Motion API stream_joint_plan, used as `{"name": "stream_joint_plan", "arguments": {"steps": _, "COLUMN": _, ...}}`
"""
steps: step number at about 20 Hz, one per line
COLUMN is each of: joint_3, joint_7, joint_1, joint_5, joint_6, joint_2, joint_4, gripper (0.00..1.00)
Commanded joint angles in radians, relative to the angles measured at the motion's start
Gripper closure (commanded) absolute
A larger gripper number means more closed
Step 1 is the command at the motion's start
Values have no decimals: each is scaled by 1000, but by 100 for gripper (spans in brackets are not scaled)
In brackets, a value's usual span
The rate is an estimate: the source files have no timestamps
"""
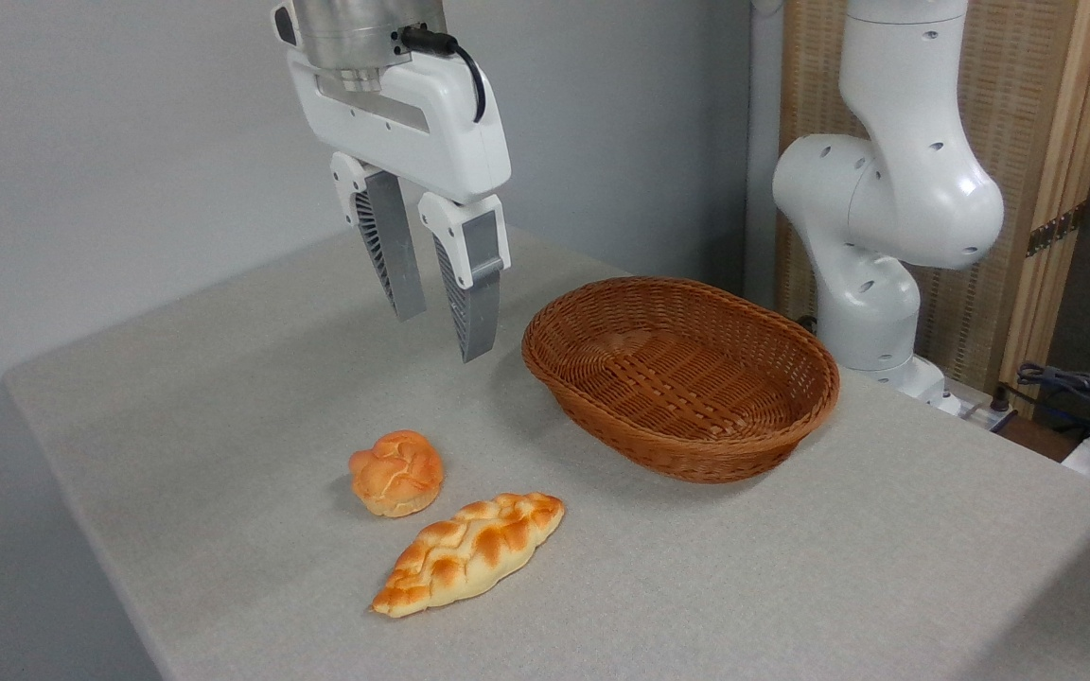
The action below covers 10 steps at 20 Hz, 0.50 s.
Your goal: Put bread into the basket
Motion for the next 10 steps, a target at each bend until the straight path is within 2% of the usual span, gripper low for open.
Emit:
{"name": "stream_joint_plan", "arguments": {"steps": 1, "joint_3": -5, "joint_7": -12, "joint_1": -58, "joint_5": -32, "joint_6": 44, "joint_2": 13, "joint_4": -31, "gripper": 0}}
{"name": "stream_joint_plan", "arguments": {"steps": 5, "joint_3": -6, "joint_7": -15, "joint_1": -120, "joint_5": -38, "joint_6": 223, "joint_2": 10, "joint_4": -149, "gripper": 0}}
{"name": "stream_joint_plan", "arguments": {"steps": 10, "joint_3": -5, "joint_7": -4, "joint_1": -169, "joint_5": -26, "joint_6": 420, "joint_2": 16, "joint_4": -288, "gripper": 0}}
